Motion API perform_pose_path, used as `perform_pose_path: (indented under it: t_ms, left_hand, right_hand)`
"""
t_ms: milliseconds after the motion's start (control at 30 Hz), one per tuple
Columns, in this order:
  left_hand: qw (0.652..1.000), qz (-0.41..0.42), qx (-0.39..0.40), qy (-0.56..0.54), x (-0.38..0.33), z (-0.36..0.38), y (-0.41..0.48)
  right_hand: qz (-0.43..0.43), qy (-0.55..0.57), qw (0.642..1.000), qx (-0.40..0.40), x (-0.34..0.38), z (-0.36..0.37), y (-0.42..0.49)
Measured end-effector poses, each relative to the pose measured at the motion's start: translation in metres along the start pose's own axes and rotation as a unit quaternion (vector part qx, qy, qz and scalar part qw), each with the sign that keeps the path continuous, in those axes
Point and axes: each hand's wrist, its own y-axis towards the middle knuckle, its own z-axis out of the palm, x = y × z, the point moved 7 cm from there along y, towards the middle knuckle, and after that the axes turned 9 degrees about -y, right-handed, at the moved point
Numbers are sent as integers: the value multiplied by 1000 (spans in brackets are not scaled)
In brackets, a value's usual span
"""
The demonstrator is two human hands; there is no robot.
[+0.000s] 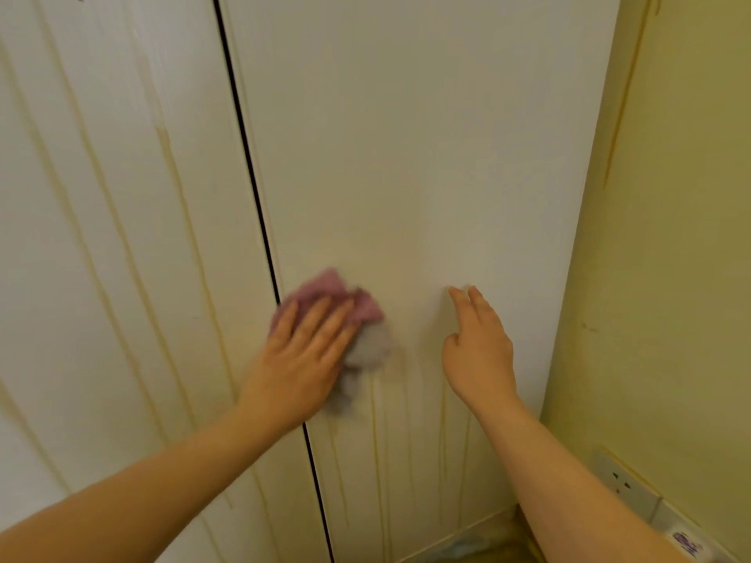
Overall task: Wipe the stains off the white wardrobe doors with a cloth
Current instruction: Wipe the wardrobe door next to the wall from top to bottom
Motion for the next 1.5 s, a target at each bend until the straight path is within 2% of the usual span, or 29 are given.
perform_pose_path:
  t_ms: [67,133,267,333,400,500,533,600,733,800,933,1000,1100,1167,1333,1400,1500]
  left_hand:
    - [998,44,51,-4,-20,11,-28]
    - [997,61,50,-3,-18,6,-27]
    - [1000,-10,-26,10,21,-19,34]
    - [999,-37,-37,6,24,-18,36]
    - [1000,-9,-8,-17,0,-1,4]
    - [993,64,88,-38,-38,21,-61]
    - [992,75,96,-35,-41,22,-69]
    - [993,78,78,-31,-32,15,-55]
    - [999,-9,10,-30,-3,-1,-9]
    - [999,6,20,-31,-15,8,-24]
    - [991,80,94,-44,-44,23,-65]
    - [995,60,72,-42,-32,13,-49]
    - [999,-29,4,-25,5,-6,-5]
    - [999,-25,-6,-18,6,-6,-4]
    - [988,85,121,-35,-46,27,-82]
    - [991,77,99,-39,-41,20,-72]
    - [1000,-13,6,-22,-6,0,-27]
  right_hand:
    - [-5,-4,1000,4,1,0,-2]
    - [-12,-9,1000,6,3,-1,-4]
    - [-15,-16,1000,7,5,2,-3]
    - [-14,-20,1000,12,5,5,-4]
    - [-14,-23,1000,14,3,6,-4]
    - [-20,-29,999,25,4,8,-8]
    - [-22,-31,999,26,4,9,-8]
    - [-24,-37,999,28,6,10,-7]
    - [-15,-36,999,22,3,12,-3]
    - [-11,-38,999,24,1,14,-3]
    - [-18,-48,998,32,1,17,-6]
    - [-22,-50,998,32,2,17,-6]
    - [-24,-47,998,26,2,17,-2]
    - [-19,-47,998,29,1,18,-3]
    - [-20,-62,997,33,0,18,-8]
    - [-25,-71,996,37,0,20,-10]
    - [-35,-72,996,33,1,24,-10]
